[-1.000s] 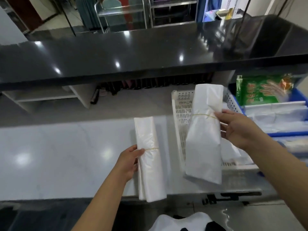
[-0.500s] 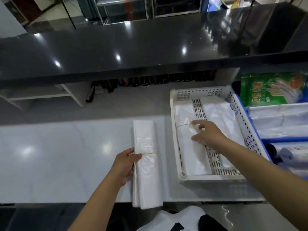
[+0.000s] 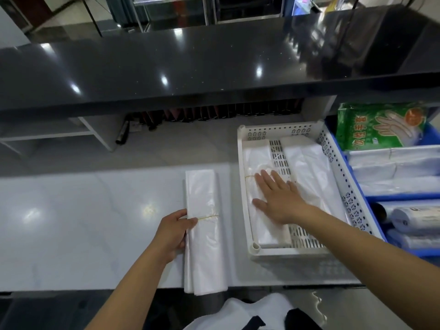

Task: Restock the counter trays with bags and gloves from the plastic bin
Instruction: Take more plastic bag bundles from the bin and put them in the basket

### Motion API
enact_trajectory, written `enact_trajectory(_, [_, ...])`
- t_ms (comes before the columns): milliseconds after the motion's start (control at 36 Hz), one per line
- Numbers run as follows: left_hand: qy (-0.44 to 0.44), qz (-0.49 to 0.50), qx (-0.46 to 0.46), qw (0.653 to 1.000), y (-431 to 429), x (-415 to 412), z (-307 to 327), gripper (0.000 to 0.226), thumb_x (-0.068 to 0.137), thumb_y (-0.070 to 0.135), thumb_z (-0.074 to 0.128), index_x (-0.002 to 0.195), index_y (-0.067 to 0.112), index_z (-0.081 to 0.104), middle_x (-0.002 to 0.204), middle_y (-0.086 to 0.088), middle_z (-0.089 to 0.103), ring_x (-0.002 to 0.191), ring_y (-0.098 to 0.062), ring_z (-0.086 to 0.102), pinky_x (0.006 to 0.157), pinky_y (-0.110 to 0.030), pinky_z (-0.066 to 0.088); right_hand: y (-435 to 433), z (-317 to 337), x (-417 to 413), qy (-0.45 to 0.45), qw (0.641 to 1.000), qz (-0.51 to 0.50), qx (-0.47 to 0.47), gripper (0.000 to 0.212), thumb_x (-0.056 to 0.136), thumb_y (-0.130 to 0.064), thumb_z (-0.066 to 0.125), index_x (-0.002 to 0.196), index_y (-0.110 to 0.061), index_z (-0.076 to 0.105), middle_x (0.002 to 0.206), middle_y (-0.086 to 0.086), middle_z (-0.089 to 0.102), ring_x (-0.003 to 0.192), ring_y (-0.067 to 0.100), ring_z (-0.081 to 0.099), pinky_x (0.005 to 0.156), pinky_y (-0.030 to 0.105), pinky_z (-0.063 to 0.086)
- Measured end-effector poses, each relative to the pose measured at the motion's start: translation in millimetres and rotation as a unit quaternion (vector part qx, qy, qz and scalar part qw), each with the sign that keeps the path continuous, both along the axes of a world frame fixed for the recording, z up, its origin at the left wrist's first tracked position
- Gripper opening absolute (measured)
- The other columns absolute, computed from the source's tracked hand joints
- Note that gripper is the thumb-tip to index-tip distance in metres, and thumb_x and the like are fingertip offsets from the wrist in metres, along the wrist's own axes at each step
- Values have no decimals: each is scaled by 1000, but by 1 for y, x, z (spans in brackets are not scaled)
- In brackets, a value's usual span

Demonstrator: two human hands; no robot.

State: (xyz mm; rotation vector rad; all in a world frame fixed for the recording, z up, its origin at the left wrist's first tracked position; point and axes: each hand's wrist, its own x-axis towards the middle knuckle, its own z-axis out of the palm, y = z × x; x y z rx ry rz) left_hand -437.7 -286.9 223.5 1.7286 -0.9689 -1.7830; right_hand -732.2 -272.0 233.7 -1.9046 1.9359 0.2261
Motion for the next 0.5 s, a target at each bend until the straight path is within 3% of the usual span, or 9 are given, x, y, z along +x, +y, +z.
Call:
enact_trajectory(111, [21,1,10,1000,-2,3,1,25,86,8,69,107,20,75,92,-18,66,81,-32,53,72,-41,48,5,-21,5,-3,999,-17,-30,72,96,-62,7,145,-27,-31,157,-4,-34,143,20,-33,118,50,-10])
enact_trajectory(194, [33,3,15,999,-2,3,2,27,86,6,69,109,19,74,97,-14,77,73,-27,71,61,-34,57,8,-26,4,-11,998,-23,-51,71,93,-65,3,144,-30,-33,156,-6,-35,142,19,-35,117,50,-13])
enact_trajectory(333, [53,14,-7,998,-5,5,10,33,86,2,69,115,18,70,90,-6,79,68,-19,75,50,-26,55,8,-25,5,15,998,-18,-58,74,92,-66,2,148,-28,-27,159,-5,-30,144,19,-31,117,53,-12])
enact_trajectory(444, [67,-11,-42,997,-11,11,26,37,87,4,68,120,21,68,94,-5,79,72,-21,75,54,-29,56,12,4,5,53,996,-36,-64,76,94,-66,22,154,-31,-8,163,-2,-17,148,21,-23,119,55,-6])
enact_trajectory(500, [85,-31,-61,994,-15,16,38,36,87,8,69,120,22,68,99,-5,79,77,-23,75,57,-30,57,21,30,12,33,987,-87,-134,73,93,-60,40,154,-32,11,165,2,-1,151,23,-11,120,53,1])
